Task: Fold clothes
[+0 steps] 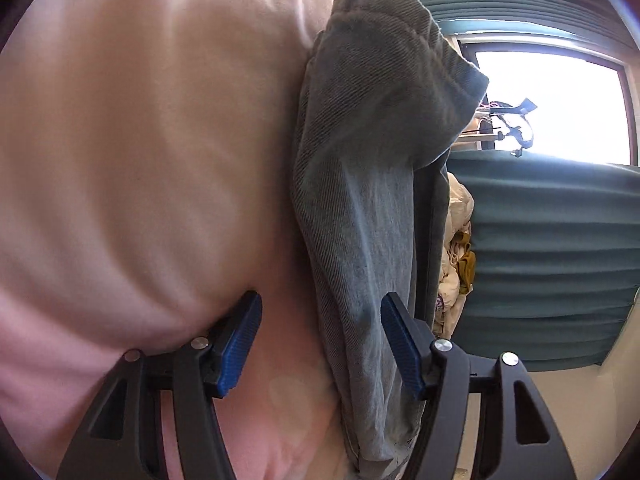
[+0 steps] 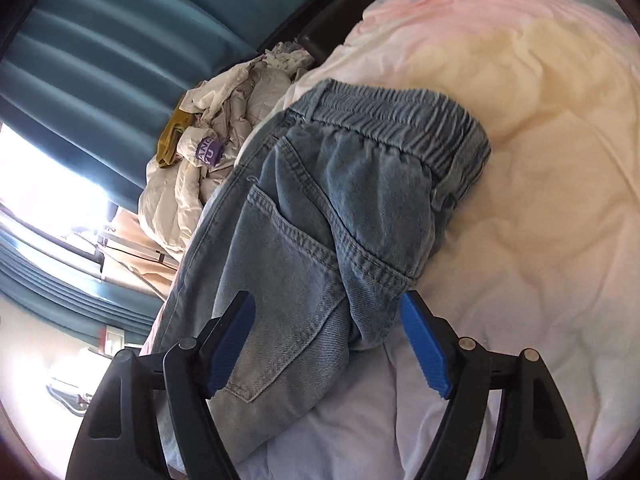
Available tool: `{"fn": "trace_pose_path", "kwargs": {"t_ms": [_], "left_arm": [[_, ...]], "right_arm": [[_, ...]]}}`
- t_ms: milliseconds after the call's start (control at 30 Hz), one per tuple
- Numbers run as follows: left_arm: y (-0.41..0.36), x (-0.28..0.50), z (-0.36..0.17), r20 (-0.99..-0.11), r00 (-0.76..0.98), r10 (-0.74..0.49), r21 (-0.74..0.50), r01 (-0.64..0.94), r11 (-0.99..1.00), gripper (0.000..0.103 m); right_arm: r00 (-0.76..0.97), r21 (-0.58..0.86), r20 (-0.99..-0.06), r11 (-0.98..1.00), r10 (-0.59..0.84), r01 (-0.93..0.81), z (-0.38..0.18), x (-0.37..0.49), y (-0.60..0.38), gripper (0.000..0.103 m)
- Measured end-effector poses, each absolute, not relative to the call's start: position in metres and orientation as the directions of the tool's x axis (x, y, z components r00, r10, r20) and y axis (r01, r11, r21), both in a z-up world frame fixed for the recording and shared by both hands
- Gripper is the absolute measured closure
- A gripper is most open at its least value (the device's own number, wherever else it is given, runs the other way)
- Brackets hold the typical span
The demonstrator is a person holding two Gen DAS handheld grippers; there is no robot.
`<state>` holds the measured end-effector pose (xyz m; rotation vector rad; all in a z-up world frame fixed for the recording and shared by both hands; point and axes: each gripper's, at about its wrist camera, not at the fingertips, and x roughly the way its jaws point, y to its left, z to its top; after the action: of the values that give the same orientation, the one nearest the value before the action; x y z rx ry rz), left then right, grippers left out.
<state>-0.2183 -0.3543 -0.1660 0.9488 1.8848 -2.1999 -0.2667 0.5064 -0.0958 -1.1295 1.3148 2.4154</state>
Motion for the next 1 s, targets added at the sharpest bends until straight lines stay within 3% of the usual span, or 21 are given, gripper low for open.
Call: {"fn": "trace_pose_path", "kwargs": {"t_ms": [167, 233, 400, 433, 467, 500, 600, 733, 1000], "left_arm": [[-0.341, -0.252, -0.157, -0.482, -0.826, 0.292, -0.859, 0.380, -0.343, 0.040], [-0.336, -0.262, -0.157, -0.489, -0.829, 0.270, -0.848, 0.379, -0.371, 0.047], [-0.329, -0.271, -0.156, -0.487, -0.842, 0.231, -0.838, 0.377, -0.394, 0.089], [-0.328, -0.272, -0.154, -0.482, -0.847, 0.226, -0.839, 0.371, -0.398, 0.091], [-0.326, -0.273, -0.153, -0.476, -0.851, 0.222, -0.840, 0.365, -0.402, 0.095], [-0.325, -0.271, -0.149, -0.465, -0.859, 0.214, -0.844, 0.358, -0.399, 0.096], [-0.322, -0.265, -0.134, -0.429, -0.880, 0.204, -0.859, 0.327, -0.395, 0.098], [-0.321, -0.250, -0.114, -0.365, -0.902, 0.229, -0.889, 0.265, -0.374, 0.098], [-0.334, -0.206, -0.096, -0.327, -0.912, 0.246, -0.912, 0.236, -0.337, 0.098]], "right_arm": [[-0.776, 0.724, -0.601, -0.542, -0.191, -0.427, -0.121, -0.279, 0.515, 0.027], [-0.793, 0.746, -0.577, -0.521, -0.193, -0.416, -0.129, -0.286, 0.518, 0.027], [-0.805, 0.743, -0.573, -0.513, -0.156, -0.430, -0.141, -0.300, 0.517, 0.028], [-0.801, 0.726, -0.585, -0.525, -0.131, -0.444, -0.139, -0.300, 0.514, 0.031], [-0.794, 0.705, -0.599, -0.541, -0.105, -0.460, -0.137, -0.301, 0.511, 0.045], [-0.781, 0.674, -0.620, -0.562, -0.079, -0.479, -0.133, -0.302, 0.508, 0.062], [-0.763, 0.625, -0.646, -0.601, -0.040, -0.498, -0.122, -0.296, 0.505, 0.078], [-0.770, 0.616, -0.638, -0.609, -0.013, -0.500, -0.100, -0.278, 0.503, 0.083], [-0.805, 0.661, -0.592, -0.593, -0.036, -0.460, -0.055, -0.225, 0.507, 0.084]]}}
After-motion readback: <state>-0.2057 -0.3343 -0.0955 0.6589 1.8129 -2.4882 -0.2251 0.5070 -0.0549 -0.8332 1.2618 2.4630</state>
